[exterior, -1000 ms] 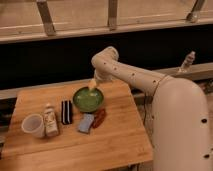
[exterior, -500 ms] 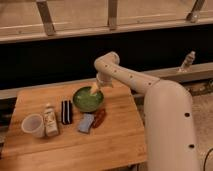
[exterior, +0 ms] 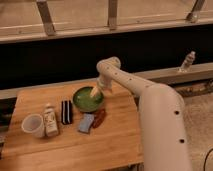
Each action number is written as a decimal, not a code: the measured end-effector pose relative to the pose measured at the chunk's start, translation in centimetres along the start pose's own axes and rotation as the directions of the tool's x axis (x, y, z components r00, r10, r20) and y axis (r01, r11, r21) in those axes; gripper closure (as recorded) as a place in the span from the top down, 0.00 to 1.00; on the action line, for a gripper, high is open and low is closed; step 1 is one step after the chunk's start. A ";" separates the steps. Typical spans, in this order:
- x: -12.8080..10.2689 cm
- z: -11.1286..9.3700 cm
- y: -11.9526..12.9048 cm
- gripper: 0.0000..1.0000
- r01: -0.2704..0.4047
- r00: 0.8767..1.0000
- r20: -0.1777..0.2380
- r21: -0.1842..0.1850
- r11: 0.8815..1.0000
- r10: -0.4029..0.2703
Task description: Drag the ceramic bowl in a circle
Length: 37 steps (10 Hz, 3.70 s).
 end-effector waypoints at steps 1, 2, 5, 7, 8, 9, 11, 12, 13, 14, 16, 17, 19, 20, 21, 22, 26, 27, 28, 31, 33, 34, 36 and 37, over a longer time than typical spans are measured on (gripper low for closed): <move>0.1 0.4 -0.1 0.75 -0.004 1.000 -0.012 -0.005 1.000 0.004; 0.1 0.6 -0.1 0.69 -0.006 1.000 -0.018 -0.009 1.000 0.006; 0.2 0.2 0.4 0.37 0.005 1.000 -0.010 -0.016 1.000 -0.005; 0.1 -0.2 0.7 0.14 0.001 1.000 0.019 -0.033 0.999 0.000; 0.1 -0.5 0.9 0.06 0.001 0.999 0.035 -0.055 0.998 0.001; 0.0 -0.9 0.9 0.01 0.003 0.999 0.052 -0.080 0.997 0.001; -0.5 -1.6 1.0 0.00 0.010 0.997 0.080 -0.111 0.994 -0.001; -0.8 -1.8 1.1 0.00 0.010 0.996 0.087 -0.115 0.993 0.000; -1.5 -2.4 0.5 0.00 0.000 0.995 0.095 -0.107 0.994 0.011; -1.9 -2.6 -0.3 0.00 -0.009 0.996 0.093 -0.089 0.996 0.017; -3.1 -3.4 -2.3 0.00 -0.042 0.995 0.086 -0.052 0.998 0.046; -3.5 -3.8 -4.8 0.00 -0.078 0.994 0.078 -0.029 0.997 0.080; -2.9 -3.8 -8.4 0.00 -0.141 0.988 0.057 -0.013 0.990 0.141; -2.0 -3.3 -10.3 0.00 -0.181 0.982 0.044 -0.018 0.983 0.182; -0.9 -2.5 -12.0 0.00 -0.220 0.975 0.032 -0.030 0.975 0.221; -0.1 -2.2 -13.2 0.00 -0.250 0.968 0.027 -0.040 0.968 0.251; 5.4 -1.3 -16.0 0.00 -0.352 0.935 0.022 -0.074 0.933 0.354; 6.9 -1.4 -14.9 0.00 -0.339 0.940 0.024 -0.065 0.939 0.341; 7.7 -1.7 -13.6 0.00 -0.324 0.945 0.026 -0.064 0.944 0.326; 10.7 -3.4 -8.3 0.00 -0.238 0.970 0.036 -0.057 0.970 0.240; 10.7 -4.1 -5.1 0.00 -0.165 0.985 0.039 -0.057 0.985 0.168; 9.9 -4.2 -4.1 0.00 -0.138 0.989 0.041 -0.058 0.989 0.141; 7.4 -4.3 -1.8 0.00 -0.069 0.996 0.047 -0.056 0.996 0.071; 5.6 -4.2 -0.3 0.00 -0.025 0.999 0.047 -0.048 0.999 0.027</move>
